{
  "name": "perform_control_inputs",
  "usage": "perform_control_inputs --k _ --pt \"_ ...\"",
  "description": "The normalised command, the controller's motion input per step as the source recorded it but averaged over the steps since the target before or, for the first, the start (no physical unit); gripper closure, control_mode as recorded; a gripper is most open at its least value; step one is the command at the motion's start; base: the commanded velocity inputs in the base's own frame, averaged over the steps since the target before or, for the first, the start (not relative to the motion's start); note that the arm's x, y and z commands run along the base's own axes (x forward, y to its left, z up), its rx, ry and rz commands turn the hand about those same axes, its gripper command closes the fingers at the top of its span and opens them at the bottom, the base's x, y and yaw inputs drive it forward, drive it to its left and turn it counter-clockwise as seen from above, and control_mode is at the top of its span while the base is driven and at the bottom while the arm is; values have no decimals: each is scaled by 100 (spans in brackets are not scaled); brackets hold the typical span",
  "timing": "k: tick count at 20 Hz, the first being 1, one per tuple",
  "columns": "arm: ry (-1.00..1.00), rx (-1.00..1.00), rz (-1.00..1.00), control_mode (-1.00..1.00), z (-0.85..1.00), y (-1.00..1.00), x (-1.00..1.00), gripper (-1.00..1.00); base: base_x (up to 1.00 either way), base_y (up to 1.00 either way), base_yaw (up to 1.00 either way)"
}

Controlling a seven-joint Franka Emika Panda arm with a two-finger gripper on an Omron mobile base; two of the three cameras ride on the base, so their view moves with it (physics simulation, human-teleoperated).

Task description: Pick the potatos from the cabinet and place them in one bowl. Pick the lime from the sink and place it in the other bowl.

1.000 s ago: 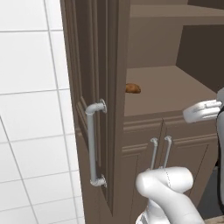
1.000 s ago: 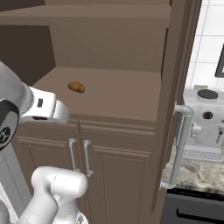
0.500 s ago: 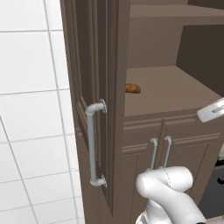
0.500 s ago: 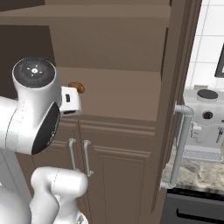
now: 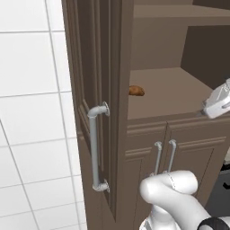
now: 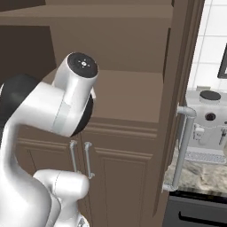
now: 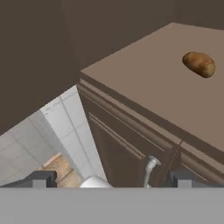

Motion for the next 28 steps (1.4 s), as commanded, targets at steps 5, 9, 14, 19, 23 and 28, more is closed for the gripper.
perform_control_inputs --k 5,9,14,19,23,28 --pt "-3 3 20 -100 -4 0 39 -100 0 0 0" --pt "-11 10 11 -100 -11 0 21 -100 0 0 0" --pt "-17 11 6 -100 -14 0 14 -100 0 0 0" --pt "-15 2 5 -100 -15 5 32 -100 0 0 0" --pt "-14 0 6 -100 -4 3 42 -100 0 0 0" --pt "-2 1 9 -100 3 0 45 -100 0 0 0"
